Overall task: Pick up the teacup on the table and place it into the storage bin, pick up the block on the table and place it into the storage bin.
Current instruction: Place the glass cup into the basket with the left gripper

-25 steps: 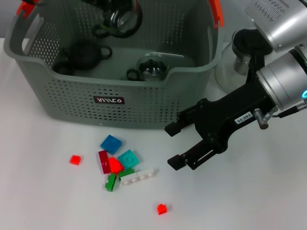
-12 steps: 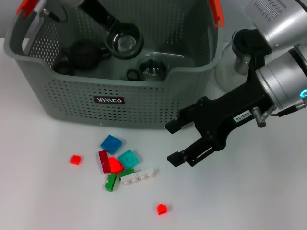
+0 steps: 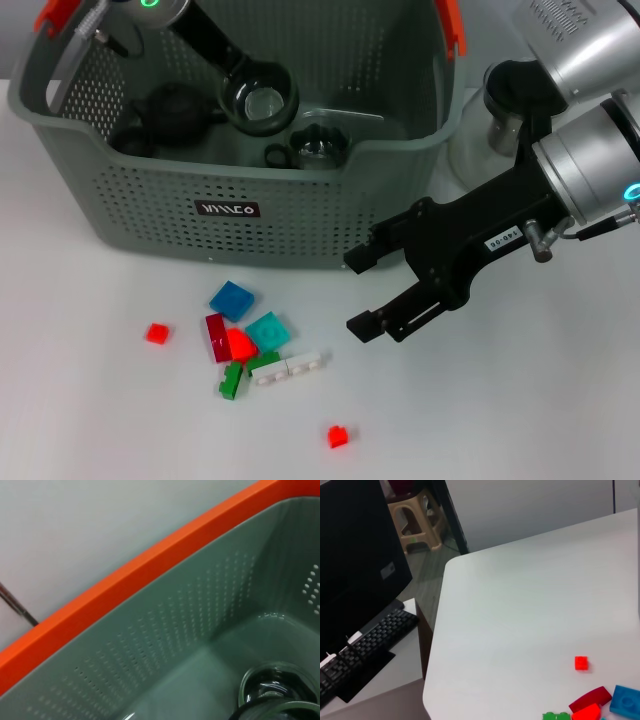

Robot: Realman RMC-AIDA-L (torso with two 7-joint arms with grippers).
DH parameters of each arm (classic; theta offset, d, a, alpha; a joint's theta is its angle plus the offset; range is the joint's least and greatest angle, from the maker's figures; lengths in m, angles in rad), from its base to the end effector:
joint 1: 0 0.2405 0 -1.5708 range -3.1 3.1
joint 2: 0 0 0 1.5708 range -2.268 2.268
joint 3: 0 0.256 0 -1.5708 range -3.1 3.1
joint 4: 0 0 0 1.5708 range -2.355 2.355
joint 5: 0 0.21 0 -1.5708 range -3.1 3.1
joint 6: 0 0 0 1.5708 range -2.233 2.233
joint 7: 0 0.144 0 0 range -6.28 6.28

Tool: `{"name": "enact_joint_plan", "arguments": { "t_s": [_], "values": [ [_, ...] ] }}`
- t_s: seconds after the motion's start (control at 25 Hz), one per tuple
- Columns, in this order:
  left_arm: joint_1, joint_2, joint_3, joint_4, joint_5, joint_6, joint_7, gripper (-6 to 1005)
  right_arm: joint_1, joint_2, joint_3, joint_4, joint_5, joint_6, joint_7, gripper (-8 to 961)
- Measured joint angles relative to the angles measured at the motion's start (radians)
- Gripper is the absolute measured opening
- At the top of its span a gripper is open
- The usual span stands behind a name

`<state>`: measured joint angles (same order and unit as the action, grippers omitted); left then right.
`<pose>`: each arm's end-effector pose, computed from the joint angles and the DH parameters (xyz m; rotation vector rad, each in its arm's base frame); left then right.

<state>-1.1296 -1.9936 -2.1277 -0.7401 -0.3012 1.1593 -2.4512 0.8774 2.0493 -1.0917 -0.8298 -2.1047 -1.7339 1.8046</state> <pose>-0.1262 0.4895 0.0313 -2.3552 -0.7193 0.3720 0.1231 0.3597 -0.0199 2.9354 -0.2994 -0.1580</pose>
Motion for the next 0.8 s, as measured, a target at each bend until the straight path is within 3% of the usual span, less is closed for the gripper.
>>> {"name": "enact_joint_plan", "arguments": {
  "t_s": [0.2,0.6,0.8],
  "values": [
    [0.0,-0.011,0.045,0.001,0.002,0.0,-0.001,91,0.0,-0.001,0.001,0.0,0.0,0.004,-0.001,897],
    [0.001,-0.021,0.053,-0.012,0.005,0.001,0.002,98,0.0,-0.002,0.003,0.0,0.0,0.009,-0.001,897],
    [0.002,-0.023,0.054,-0.016,0.015,0.004,0.0,280,0.0,-0.002,0.004,0.0,0.0,0.009,-0.003,897]
  ]
}}
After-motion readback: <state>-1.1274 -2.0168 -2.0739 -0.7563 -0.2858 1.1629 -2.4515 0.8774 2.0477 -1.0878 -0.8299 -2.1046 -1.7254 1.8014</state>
